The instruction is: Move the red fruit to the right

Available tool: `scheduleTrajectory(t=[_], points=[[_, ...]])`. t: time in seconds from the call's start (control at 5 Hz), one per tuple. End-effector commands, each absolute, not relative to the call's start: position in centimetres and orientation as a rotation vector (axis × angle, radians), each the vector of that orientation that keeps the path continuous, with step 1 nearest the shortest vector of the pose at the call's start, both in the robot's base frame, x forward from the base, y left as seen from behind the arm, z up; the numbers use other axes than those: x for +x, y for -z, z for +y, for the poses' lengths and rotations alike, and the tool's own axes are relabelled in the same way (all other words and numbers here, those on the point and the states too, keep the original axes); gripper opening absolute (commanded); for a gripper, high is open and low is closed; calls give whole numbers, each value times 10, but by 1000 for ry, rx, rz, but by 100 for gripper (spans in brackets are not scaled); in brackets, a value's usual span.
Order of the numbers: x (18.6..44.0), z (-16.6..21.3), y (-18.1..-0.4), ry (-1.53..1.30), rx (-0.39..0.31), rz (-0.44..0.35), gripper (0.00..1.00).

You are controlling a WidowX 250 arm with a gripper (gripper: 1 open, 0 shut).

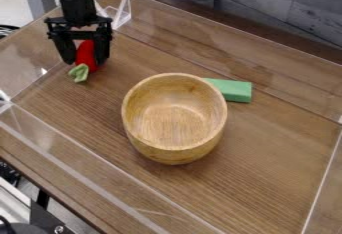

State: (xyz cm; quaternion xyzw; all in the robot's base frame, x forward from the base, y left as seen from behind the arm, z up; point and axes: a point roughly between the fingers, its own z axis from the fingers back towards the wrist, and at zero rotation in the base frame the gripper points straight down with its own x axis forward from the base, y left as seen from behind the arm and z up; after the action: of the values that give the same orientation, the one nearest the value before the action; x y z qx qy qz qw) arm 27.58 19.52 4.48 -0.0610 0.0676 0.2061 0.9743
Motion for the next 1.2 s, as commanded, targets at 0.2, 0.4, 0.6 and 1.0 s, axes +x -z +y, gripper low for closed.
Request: scheduleTrajectory(t=[0.2, 0.4, 0.6, 1.0], points=[[281, 209, -63, -398, -117, 72, 0], [283, 213, -75, -391, -124, 61, 0], [289, 212, -99, -394, -144, 39, 0], [294, 192, -125, -357, -173, 23, 0]])
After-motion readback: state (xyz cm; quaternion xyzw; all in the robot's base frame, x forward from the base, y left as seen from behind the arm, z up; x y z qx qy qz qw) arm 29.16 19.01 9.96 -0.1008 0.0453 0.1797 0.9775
